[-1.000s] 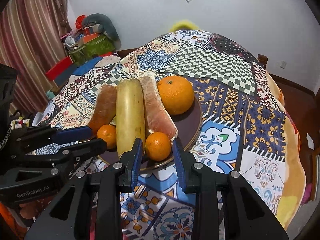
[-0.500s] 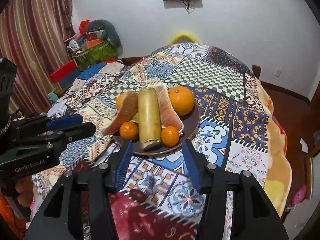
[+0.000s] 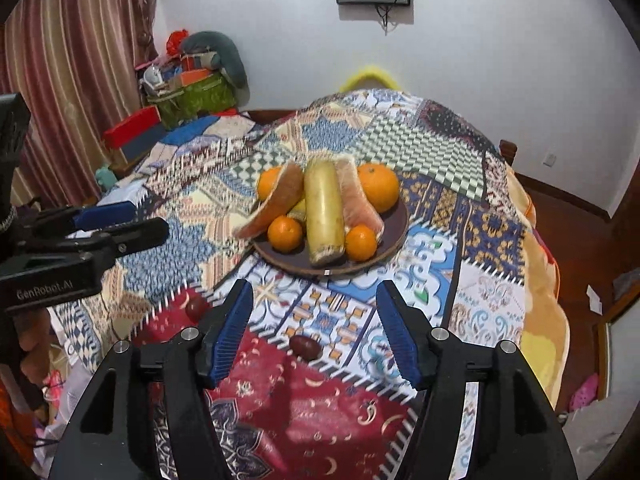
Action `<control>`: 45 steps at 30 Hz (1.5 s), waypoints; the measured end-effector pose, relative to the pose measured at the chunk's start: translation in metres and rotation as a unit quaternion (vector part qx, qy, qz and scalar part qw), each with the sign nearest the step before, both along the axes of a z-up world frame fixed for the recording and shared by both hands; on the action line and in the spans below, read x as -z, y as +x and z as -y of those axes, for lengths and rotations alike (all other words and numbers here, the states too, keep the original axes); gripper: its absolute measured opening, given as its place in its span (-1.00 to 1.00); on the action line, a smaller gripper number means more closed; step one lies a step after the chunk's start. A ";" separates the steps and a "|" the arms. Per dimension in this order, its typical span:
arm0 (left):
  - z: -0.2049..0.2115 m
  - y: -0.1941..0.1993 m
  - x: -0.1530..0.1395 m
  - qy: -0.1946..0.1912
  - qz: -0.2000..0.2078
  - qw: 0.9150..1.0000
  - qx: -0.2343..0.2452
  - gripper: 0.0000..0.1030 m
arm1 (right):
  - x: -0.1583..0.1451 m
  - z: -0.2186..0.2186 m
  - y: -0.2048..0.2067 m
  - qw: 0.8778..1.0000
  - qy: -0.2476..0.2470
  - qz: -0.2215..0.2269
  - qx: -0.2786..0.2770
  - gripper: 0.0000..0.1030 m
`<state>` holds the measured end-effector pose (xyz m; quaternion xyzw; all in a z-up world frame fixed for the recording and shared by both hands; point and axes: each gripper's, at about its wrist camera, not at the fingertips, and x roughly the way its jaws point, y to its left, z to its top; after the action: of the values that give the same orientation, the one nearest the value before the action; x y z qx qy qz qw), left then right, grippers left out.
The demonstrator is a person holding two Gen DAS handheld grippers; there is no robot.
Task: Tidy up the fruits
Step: 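Move both tools down to the dark red dates on the quilt, then grasp a dark red date with the left tool while the right tool grasps another date, then carry both dates to the plate rim and open both tools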
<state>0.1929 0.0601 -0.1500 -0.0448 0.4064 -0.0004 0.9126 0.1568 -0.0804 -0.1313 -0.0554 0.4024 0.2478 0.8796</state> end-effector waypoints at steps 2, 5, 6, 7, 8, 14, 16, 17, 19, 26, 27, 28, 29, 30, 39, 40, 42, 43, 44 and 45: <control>-0.003 -0.003 0.008 0.001 -0.011 1.000 -0.002 0.23 | 0.007 -0.003 -0.002 1.000 -0.005 -0.009 -0.001 0.17; -0.006 -0.006 0.021 0.001 -0.025 1.000 -0.003 0.23 | 0.021 -0.008 -0.003 1.000 -0.017 -0.023 -0.005 0.17; -0.007 -0.007 0.025 0.000 -0.030 1.000 -0.003 0.23 | 0.026 -0.009 -0.003 0.999 -0.022 -0.027 -0.006 0.17; -0.006 -0.008 0.028 -0.002 -0.034 0.999 -0.002 0.23 | 0.031 -0.010 -0.004 0.999 -0.025 -0.032 -0.007 0.17; -0.006 -0.009 0.032 -0.003 -0.037 0.999 -0.001 0.23 | 0.035 -0.011 -0.004 0.999 -0.027 -0.036 -0.007 0.17; -0.003 -0.008 0.051 -0.015 -0.056 0.998 0.007 0.23 | 0.054 -0.009 0.000 0.998 -0.025 -0.066 0.001 0.02; -0.001 -0.008 0.057 -0.015 -0.064 0.998 0.010 0.22 | 0.059 -0.009 0.001 0.997 -0.023 -0.075 -0.001 -0.15; -0.001 -0.008 0.060 -0.015 -0.067 0.998 0.011 0.22 | 0.060 -0.009 0.002 0.997 -0.023 -0.078 -0.002 -0.20; 0.000 -0.008 0.065 -0.020 -0.072 0.997 0.013 0.15 | 0.064 -0.010 0.002 0.996 -0.022 -0.084 -0.004 -0.33; 0.003 -0.001 0.080 -0.031 -0.098 0.994 0.027 -0.25 | 0.065 -0.017 -0.001 0.996 -0.020 -0.082 -0.013 -0.57; 0.003 0.000 0.081 -0.031 -0.098 0.994 0.026 -0.29 | 0.064 -0.016 -0.001 0.996 -0.018 -0.081 -0.013 -0.58; 0.003 0.001 0.082 -0.030 -0.098 0.994 0.026 -0.30 | 0.064 -0.016 -0.001 0.997 -0.017 -0.080 -0.012 -0.58; 0.004 0.002 0.082 -0.030 -0.097 0.994 0.026 -0.31 | 0.063 -0.014 0.000 0.997 -0.016 -0.080 -0.012 -0.58; 0.005 0.003 0.083 -0.029 -0.096 0.995 0.027 -0.33 | 0.062 -0.013 0.000 0.997 -0.015 -0.079 -0.011 -0.58; 0.014 0.008 0.084 -0.020 -0.090 0.995 0.040 -0.61 | 0.053 -0.001 0.004 0.998 -0.003 -0.069 0.000 -0.58; 0.014 0.008 0.083 -0.022 -0.090 0.995 0.041 -0.61 | 0.052 0.000 0.005 0.998 -0.002 -0.068 0.000 -0.58; 0.014 0.009 0.080 -0.020 -0.086 0.995 0.042 -0.61 | 0.050 0.002 0.007 0.998 0.001 -0.064 0.003 -0.58; 0.014 0.010 0.078 -0.019 -0.084 0.995 0.042 -0.61 | 0.048 0.003 0.008 0.998 0.002 -0.063 0.003 -0.58; 0.014 0.011 0.076 -0.020 -0.081 0.996 0.043 -0.61 | 0.047 0.004 0.009 0.998 0.003 -0.062 0.004 -0.58; 0.015 0.012 0.073 -0.020 -0.078 0.996 0.043 -0.61 | 0.046 0.005 0.011 0.998 0.004 -0.060 0.004 -0.58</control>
<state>0.2048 0.0453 -0.2231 -0.0455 0.4780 -0.0442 0.8761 0.1675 -0.0849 -0.1772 -0.0349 0.4533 0.2486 0.8553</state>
